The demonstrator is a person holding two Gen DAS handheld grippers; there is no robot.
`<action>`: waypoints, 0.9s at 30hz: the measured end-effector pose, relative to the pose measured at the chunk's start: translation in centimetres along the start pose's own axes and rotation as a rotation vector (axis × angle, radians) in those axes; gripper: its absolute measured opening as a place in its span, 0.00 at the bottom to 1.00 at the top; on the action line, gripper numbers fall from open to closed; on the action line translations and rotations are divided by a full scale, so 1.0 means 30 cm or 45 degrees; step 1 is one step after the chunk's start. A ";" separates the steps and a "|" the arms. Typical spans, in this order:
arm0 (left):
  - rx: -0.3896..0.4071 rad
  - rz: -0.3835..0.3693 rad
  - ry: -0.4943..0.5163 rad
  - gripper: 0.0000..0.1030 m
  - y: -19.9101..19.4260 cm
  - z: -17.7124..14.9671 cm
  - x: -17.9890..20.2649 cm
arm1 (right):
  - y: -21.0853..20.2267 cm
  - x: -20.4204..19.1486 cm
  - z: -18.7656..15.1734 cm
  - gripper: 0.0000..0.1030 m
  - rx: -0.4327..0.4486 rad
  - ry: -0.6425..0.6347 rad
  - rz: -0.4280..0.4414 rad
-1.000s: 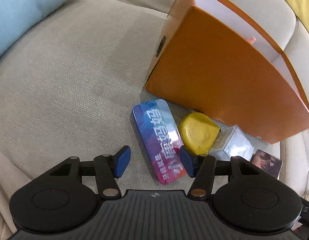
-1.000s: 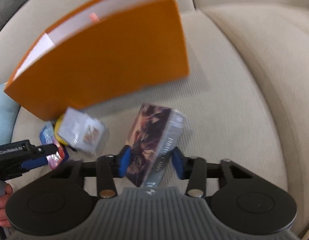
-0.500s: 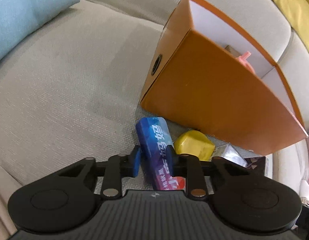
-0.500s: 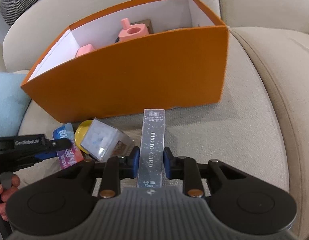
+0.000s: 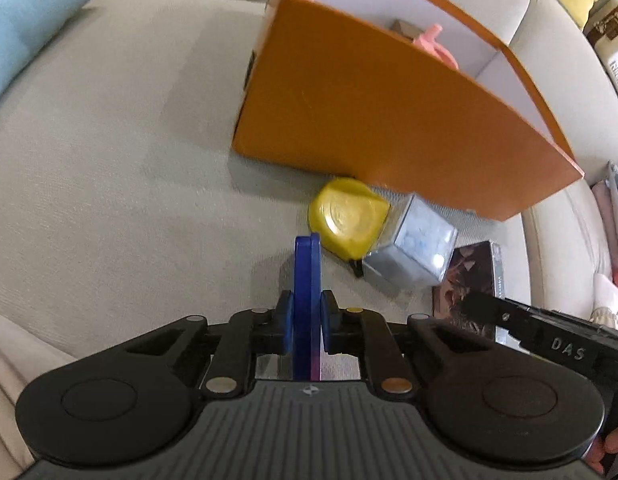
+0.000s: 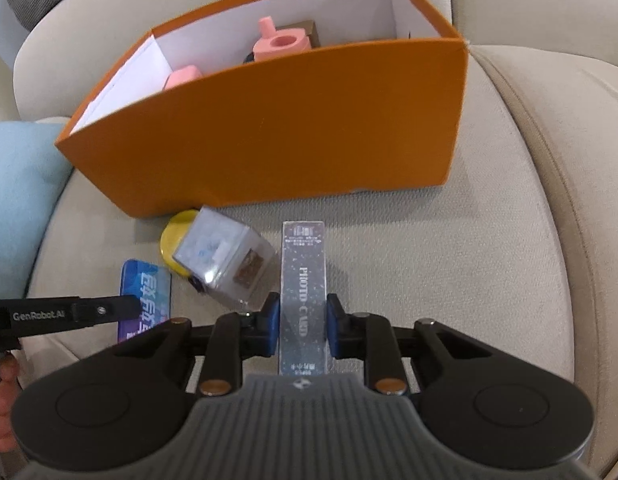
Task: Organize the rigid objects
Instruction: 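Grasp the blue-pink tin with the left gripper while the right grasps the photo card, then lower the tin and photo card into the orange box and open both grippers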
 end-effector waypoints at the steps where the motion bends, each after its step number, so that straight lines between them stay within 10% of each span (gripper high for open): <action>1: -0.001 0.003 0.000 0.14 0.009 0.008 0.006 | 0.001 0.000 -0.001 0.24 -0.002 0.005 0.008; 13: 0.045 -0.019 0.009 0.14 -0.060 -0.026 -0.017 | -0.002 0.006 0.025 0.23 0.018 0.022 0.006; 27: 0.200 -0.200 0.094 0.14 -0.269 0.119 0.243 | -0.184 -0.019 0.095 0.23 0.151 -0.045 -0.016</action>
Point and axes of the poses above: each gripper's, at about its wrist camera, not at the fingertips, and y roughly the way its jaws point, x to its right, z to its top, the point moved 7 cm from there along y, roughly the way its jaws point, and after that the axes turned 11 degrees about -y, right-handed, at the moved point
